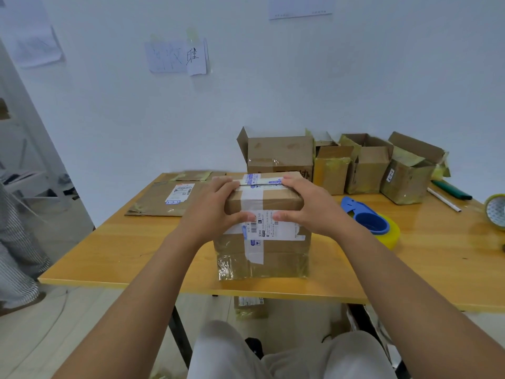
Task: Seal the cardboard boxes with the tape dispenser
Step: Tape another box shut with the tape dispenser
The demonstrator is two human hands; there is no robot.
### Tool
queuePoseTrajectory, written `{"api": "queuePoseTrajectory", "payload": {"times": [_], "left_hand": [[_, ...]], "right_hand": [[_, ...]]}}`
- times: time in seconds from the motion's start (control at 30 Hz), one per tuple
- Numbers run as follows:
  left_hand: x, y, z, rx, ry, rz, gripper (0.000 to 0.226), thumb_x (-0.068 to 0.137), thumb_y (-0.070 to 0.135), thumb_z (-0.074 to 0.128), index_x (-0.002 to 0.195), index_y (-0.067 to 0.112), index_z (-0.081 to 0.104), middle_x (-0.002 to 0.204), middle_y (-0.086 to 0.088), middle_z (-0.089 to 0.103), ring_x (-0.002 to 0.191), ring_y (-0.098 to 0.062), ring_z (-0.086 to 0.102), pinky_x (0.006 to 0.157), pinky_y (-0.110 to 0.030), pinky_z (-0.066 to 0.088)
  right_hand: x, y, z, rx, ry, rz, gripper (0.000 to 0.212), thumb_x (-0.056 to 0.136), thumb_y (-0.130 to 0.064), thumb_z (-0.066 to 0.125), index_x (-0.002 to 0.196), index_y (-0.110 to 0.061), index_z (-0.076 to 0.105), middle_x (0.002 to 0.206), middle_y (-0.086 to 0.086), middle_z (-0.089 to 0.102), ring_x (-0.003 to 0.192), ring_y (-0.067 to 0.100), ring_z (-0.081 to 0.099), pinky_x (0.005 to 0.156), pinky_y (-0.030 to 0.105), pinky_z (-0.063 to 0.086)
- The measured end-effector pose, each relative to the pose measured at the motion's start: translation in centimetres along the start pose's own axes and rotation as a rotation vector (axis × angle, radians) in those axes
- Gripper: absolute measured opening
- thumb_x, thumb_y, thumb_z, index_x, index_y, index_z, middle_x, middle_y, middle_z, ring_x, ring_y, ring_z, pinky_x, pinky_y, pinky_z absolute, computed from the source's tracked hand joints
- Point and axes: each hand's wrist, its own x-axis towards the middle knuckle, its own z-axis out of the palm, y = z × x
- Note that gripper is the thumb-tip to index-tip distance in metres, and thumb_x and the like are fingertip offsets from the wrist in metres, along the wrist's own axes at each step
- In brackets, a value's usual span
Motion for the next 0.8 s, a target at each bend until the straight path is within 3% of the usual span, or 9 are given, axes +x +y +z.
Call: {"api": "queuePoseTrajectory", "payload": {"times": [0.13, 0.2, 0.27, 0.33, 0.4, 0.53, 0.6, 0.7, 0.8], "left_hand": [[-0.1, -0.1, 0.1, 0.004, 0.031, 0.024, 0.088, 0.075, 0.071, 0.064, 0.146, 0.022, 0.045, 0.149, 0.005, 0.042, 0.134, -0.016, 0.039, 0.106, -0.041, 0.041], [-0.1, -0.1, -0.1, -0.056, 0.065, 0.012, 0.084, 0.075, 0.072, 0.064, 0.142, 0.023, 0.049, 0.144, 0.009, 0.046, 0.128, -0.012, 0.043, 0.1, -0.035, 0.043], [-0.3, -0.2, -0.5, -0.233, 0.134, -0.042, 0.068, 0.076, 0.072, 0.066, 0.132, 0.036, 0.056, 0.129, 0.019, 0.055, 0.113, -0.004, 0.053, 0.087, -0.028, 0.048], [-0.5, -0.3, -1.0, -0.418, 0.242, -0.136, 0.044, 0.075, 0.075, 0.063, 0.113, 0.053, 0.06, 0.103, 0.028, 0.065, 0.091, 0.004, 0.062, 0.067, -0.017, 0.05], [-0.6, -0.3, -1.3, -0.529, 0.342, -0.247, 0.039, 0.075, 0.077, 0.061, 0.103, 0.05, 0.061, 0.081, 0.035, 0.064, 0.076, 0.01, 0.061, 0.054, -0.01, 0.042], [-0.6, 0.0, -0.2, -0.697, 0.402, -0.42, 0.034, 0.078, 0.076, 0.06, 0.072, 0.042, 0.058, 0.058, 0.03, 0.053, 0.056, 0.009, 0.049, 0.057, -0.027, 0.036], [-0.8, 0.2, 0.5, -0.81, 0.343, -0.465, 0.041, 0.075, 0.077, 0.061, 0.059, 0.04, 0.054, 0.056, 0.025, 0.051, 0.054, 0.006, 0.048, 0.059, -0.029, 0.036], [-1.1, -0.7, 0.8, -0.89, 0.214, -0.458, 0.025, 0.078, 0.07, 0.062, 0.084, 0.046, 0.064, 0.081, 0.024, 0.066, 0.081, 0.002, 0.065, 0.075, -0.032, 0.052], [-1.5, -2.0, 0.3, -0.902, 0.021, -0.475, 0.028, 0.09, 0.055, 0.06, 0.115, 0.043, 0.058, 0.103, 0.026, 0.069, 0.095, 0.006, 0.064, 0.08, -0.029, 0.046]], "right_hand": [[0.1, 0.1, -0.1, 0.036, 0.021, -0.018, 0.089, 0.077, -0.053, 0.079, 0.151, -0.028, 0.036, 0.151, -0.01, 0.041, 0.13, 0.016, 0.045, 0.104, 0.039, 0.047], [-0.1, 0.5, -0.6, 0.234, 0.071, -0.002, 0.094, 0.074, -0.053, 0.081, 0.151, -0.035, 0.031, 0.146, -0.013, 0.043, 0.129, 0.013, 0.048, 0.098, 0.034, 0.051], [-0.4, 1.1, -1.3, 0.477, 0.145, 0.066, 0.106, 0.066, -0.062, 0.083, 0.151, -0.047, 0.02, 0.155, -0.01, 0.034, 0.138, 0.009, 0.036, 0.102, 0.03, 0.043], [-0.9, 1.9, -1.5, 0.523, 0.206, 0.16, 0.119, 0.057, -0.079, 0.078, 0.152, -0.051, 0.012, 0.162, -0.013, 0.02, 0.143, 0.007, 0.025, 0.108, 0.037, 0.033], [-1.7, 2.6, -0.9, 0.585, 0.251, 0.246, 0.126, 0.052, -0.086, 0.073, 0.154, -0.048, 0.009, 0.164, -0.013, 0.015, 0.147, 0.014, 0.022, 0.111, 0.043, 0.032], [-2.3, 2.1, 2.1, 0.849, 0.2, 0.344, 0.129, 0.048, -0.085, 0.075, 0.154, -0.047, 0.012, 0.158, -0.01, 0.031, 0.138, 0.02, 0.042, 0.105, 0.048, 0.045], [-1.9, 0.9, 3.5, 0.958, 0.128, 0.298, 0.114, 0.056, -0.066, 0.085, 0.15, -0.042, 0.025, 0.139, -0.016, 0.055, 0.121, 0.015, 0.06, 0.089, 0.038, 0.057], [-0.9, -0.2, 4.0, 0.986, 0.208, 0.243, 0.079, 0.073, -0.033, 0.088, 0.138, -0.032, 0.043, 0.111, -0.015, 0.069, 0.095, 0.006, 0.07, 0.068, 0.021, 0.058], [-0.5, -1.1, 1.7, 0.834, 0.248, 0.193, 0.056, 0.08, -0.031, 0.084, 0.126, -0.035, 0.052, 0.124, -0.003, 0.063, 0.092, 0.003, 0.068, 0.068, 0.017, 0.056]]}}
